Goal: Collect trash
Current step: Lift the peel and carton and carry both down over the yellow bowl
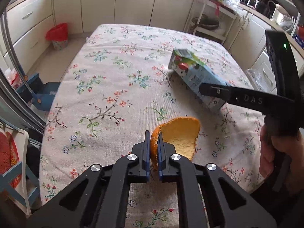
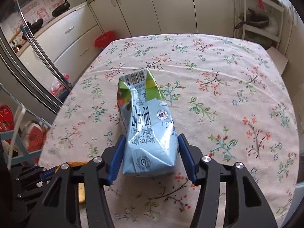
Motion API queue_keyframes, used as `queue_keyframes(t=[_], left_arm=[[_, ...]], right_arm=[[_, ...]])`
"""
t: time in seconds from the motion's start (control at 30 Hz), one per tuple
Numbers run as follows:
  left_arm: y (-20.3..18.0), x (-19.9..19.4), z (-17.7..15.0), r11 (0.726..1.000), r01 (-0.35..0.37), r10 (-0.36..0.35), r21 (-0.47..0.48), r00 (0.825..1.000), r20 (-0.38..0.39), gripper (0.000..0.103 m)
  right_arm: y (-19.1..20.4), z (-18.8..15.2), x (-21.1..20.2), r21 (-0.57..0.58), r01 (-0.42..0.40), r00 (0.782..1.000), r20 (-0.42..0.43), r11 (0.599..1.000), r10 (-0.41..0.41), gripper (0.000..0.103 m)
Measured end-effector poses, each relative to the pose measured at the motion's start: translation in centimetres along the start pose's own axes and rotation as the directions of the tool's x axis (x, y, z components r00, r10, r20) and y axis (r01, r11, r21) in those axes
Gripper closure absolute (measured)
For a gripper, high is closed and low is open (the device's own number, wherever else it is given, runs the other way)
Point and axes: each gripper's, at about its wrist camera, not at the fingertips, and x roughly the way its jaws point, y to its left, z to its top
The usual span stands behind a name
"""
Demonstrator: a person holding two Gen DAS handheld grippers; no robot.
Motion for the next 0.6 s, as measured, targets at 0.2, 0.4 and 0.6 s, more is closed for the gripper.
queue_keyframes(t=[0.2,0.4,0.6], left_arm=[[1.3,-2.3,0.3,0.998,0.028,-0.024,-0.063,0.997,0.076,0.097],[1.6,-3.3,-0.3,0.995,0.035,-0.026,-0.094,0.994,0.102,0.097],[1.7,-4.7,-1.2,0.993,0.045,-0.031,-0.109,0.991,0.132,0.097]], right_arm=[[-0.8,-0.9,-3.0,0.111,-0.113,0.993,0.052,0.987,0.108,0.048],[-0.8,-2.1,-5.1,0.137,-0.143,0.986,0.099,0.980,0.131,0.049],[-0.2,-3.4,-7.6,0.118,-0.131,0.979,0.170,0.984,0.110,0.049]])
